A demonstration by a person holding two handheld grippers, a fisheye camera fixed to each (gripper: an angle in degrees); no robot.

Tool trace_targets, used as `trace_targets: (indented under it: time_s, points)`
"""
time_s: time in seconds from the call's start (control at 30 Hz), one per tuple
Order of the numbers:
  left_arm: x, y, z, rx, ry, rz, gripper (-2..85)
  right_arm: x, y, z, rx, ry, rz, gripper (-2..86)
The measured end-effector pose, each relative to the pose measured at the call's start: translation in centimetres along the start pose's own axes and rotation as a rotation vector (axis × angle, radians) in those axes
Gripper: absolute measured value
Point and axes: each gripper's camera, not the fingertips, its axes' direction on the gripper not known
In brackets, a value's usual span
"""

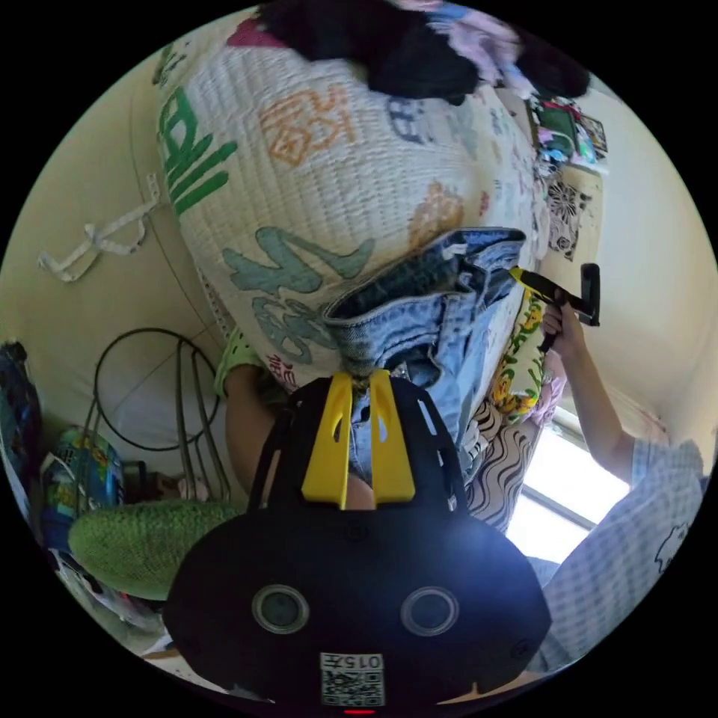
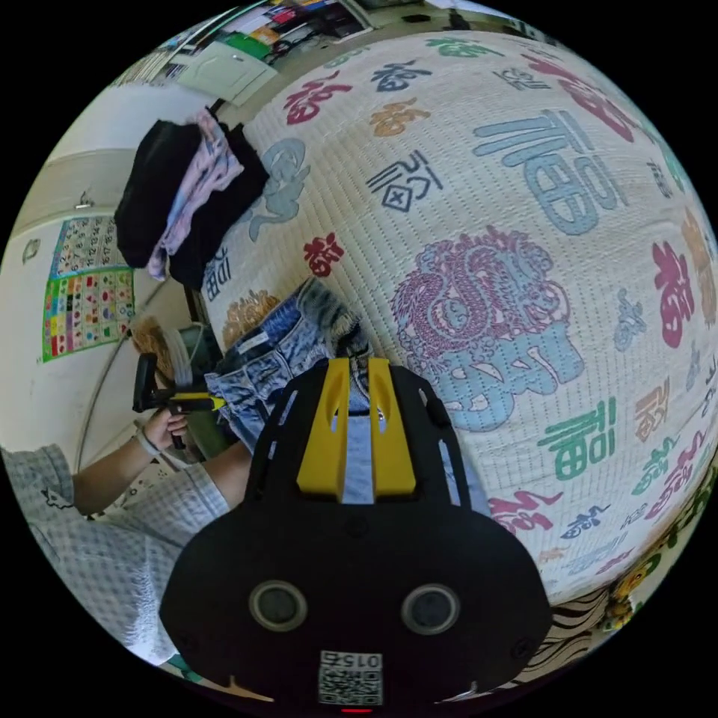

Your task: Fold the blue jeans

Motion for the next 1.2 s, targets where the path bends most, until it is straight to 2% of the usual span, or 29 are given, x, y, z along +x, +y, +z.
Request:
trace_targets:
  time_s: [0.13,0.27,0.33,0.37,0.5,0.57,0.73,0.83,0.9,1.0,1.07,1.2]
  points:
    - [3.1,-0.2,-1.7,0.038,0.001,0.099,1.4,-0.7,0.1,-3.6,0.037,0.037,-0.002,3.9]
    - [5.4,-2.1,-4.1,0.274,0.085,0.093,0.8,-0.7,-1.8,-9.0,0.17,0.012,0.034,3.1]
    - [5.8,-3.8,-4.6,0.336,0.092,0.087,0.8,-1.0,-3.9,-11.1,0.229,-0.01,0.038,3.2]
    - [6.1,-5.1,-4.4,0.346,0.048,0.078,1.0,-1.7,-5.7,-11.9,0.243,0.018,0.013,3.4]
    - [7.2,-8.0,-1.6,0.248,-0.169,0.006,2.8,-3.6,-10.1,-8.7,-0.009,0.229,-0.037,4.2]
    - [8.6,-7.8,-1.0,0.25,-0.235,0.003,4.3,-4.0,-8.7,-9.1,0.03,0.25,-0.023,3.5]
    - [13.3,-5.2,0.1,0.224,-0.346,0.125,5.7,-1.9,2.6,-13.7,0.207,0.076,0.064,5.0]
    - [18.0,-4.7,3.2,0.114,-0.346,0.303,5.8,2.1,13.6,-16.1,0.243,0.094,0.272,5.5]
    - [21.3,-5.0,6.2,0.006,-0.331,0.433,5.8,5.6,23.7,-17.2,0.246,0.094,0.508,5.5]
    - [27.1,-5.7,12.3,-0.143,-0.27,0.623,6.0,8.8,36.5,-17.9,0.285,-0.003,0.799,5.6]
    - [32.0,-5.9,17.7,-0.258,-0.2,0.759,6.4,9.8,43.2,-17.8,0.29,-0.011,0.928,6.0]
    - [39.6,-4.9,26.6,-0.384,-0.218,0.981,8.2,11.8,54.6,-16.1,0.259,0.006,1.111,7.8]
